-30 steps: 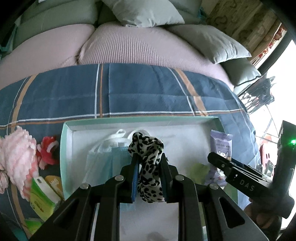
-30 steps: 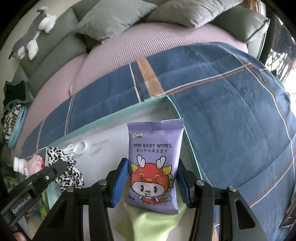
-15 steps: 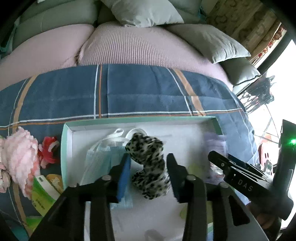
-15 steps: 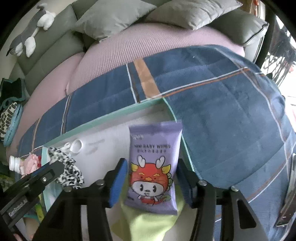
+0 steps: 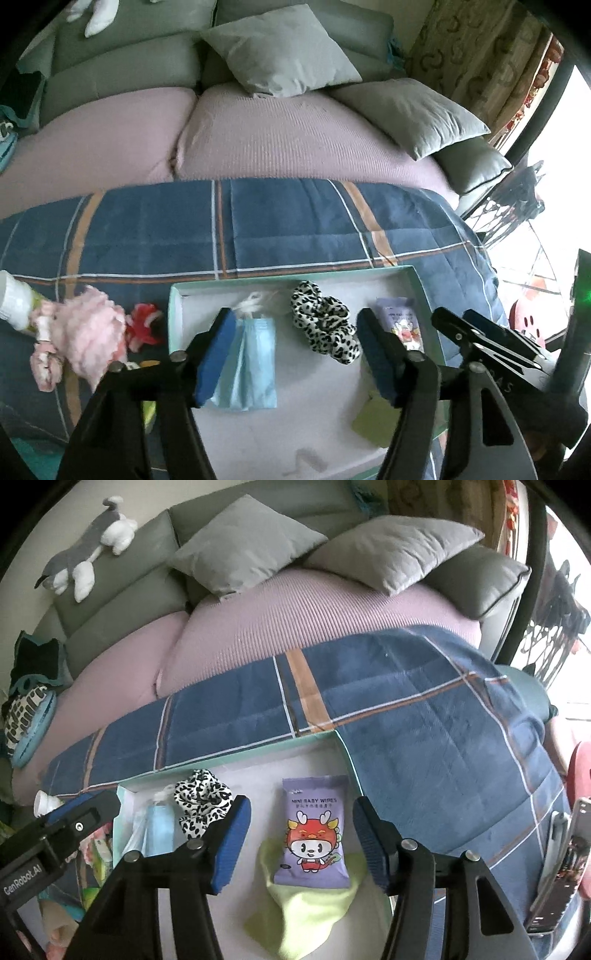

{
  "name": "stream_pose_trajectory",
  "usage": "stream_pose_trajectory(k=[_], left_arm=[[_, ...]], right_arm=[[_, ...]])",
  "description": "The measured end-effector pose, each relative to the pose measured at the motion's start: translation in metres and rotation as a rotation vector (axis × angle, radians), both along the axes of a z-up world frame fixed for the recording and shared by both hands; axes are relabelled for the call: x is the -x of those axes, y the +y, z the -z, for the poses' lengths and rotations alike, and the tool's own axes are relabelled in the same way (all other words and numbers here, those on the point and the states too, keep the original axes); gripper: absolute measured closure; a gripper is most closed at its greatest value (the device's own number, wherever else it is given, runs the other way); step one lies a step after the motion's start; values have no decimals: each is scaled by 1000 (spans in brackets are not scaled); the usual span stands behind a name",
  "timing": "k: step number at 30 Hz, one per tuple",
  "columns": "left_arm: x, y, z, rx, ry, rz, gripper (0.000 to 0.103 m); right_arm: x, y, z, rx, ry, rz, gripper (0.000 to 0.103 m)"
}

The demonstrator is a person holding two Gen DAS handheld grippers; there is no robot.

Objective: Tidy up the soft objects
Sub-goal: 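Open both tools to release the scrunchie and wipes packet in the tray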

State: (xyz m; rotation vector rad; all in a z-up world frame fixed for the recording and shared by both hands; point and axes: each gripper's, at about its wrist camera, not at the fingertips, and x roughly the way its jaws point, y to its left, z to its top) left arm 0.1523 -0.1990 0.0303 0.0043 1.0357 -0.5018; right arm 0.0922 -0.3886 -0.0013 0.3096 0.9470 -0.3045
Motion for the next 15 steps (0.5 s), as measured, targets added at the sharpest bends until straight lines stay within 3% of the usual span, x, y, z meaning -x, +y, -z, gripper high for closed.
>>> stream_pose_trajectory(k=[8, 15], left_arm=[[-6, 18, 8, -38, -1, -77, 17], [-12, 38, 22, -61, 33, -147, 16]], right_arm=[[-1, 1, 3, 3, 18, -1, 24], [-2, -2, 9, -5, 35, 7, 15]])
